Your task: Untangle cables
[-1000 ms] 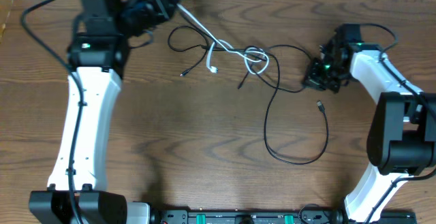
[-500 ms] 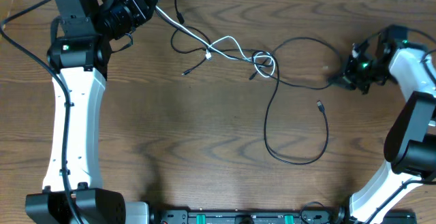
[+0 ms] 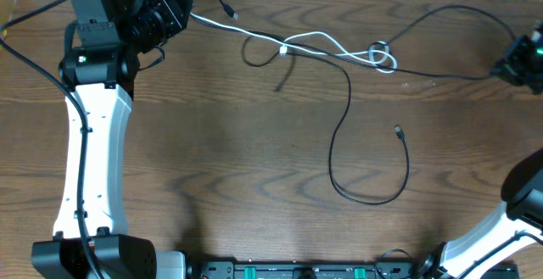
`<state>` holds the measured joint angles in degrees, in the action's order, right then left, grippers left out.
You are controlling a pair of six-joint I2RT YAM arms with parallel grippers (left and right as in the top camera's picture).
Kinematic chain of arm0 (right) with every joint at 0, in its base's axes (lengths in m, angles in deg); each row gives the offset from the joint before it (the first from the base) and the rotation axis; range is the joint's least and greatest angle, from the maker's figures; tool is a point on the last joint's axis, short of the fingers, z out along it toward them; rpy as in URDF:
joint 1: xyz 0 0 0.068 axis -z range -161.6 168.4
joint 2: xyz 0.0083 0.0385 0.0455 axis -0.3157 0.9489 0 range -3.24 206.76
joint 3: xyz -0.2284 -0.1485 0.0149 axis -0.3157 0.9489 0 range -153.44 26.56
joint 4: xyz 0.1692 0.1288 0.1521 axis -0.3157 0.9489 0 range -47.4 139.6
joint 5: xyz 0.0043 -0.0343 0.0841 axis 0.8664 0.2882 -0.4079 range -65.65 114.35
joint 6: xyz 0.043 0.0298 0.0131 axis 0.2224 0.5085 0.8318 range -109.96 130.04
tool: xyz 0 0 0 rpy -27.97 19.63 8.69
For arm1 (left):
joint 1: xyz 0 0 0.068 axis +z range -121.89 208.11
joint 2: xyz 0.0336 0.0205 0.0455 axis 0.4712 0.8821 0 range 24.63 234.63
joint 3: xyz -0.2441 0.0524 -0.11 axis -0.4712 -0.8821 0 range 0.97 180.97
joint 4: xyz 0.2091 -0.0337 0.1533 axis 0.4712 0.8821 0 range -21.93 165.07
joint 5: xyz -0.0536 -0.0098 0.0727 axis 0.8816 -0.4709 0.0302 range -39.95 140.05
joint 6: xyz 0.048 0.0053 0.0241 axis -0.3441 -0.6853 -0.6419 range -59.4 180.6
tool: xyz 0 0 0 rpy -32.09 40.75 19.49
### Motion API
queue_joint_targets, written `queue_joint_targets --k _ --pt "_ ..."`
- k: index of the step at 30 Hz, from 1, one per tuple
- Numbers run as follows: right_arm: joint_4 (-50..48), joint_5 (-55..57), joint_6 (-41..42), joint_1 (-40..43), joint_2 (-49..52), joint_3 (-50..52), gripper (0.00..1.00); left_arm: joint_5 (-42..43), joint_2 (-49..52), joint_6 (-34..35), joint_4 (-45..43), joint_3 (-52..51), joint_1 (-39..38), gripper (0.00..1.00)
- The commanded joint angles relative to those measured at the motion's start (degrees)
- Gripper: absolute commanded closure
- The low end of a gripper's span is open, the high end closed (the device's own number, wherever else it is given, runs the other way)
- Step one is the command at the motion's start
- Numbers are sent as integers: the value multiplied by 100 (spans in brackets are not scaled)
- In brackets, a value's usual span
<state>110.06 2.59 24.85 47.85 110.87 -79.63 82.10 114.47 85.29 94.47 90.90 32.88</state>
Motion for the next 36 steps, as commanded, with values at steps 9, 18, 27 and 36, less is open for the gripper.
queue_joint_targets --k 9,18,27,36 --pt "278 605 -149 695 -28 -109 99 -1451 -68 -409 275 175 144 92" --pt "785 -175 -1110 136 -28 -109 98 -525 -63 -566 448 142 -157 92" --pt "1228 -81 -1665 -1047 -28 -109 41 -247 -57 -605 662 142 -719 92" --pt "1036 -850 -2090 -2085 -28 -109 32 -247 -35 -603 782 142 -1235 92"
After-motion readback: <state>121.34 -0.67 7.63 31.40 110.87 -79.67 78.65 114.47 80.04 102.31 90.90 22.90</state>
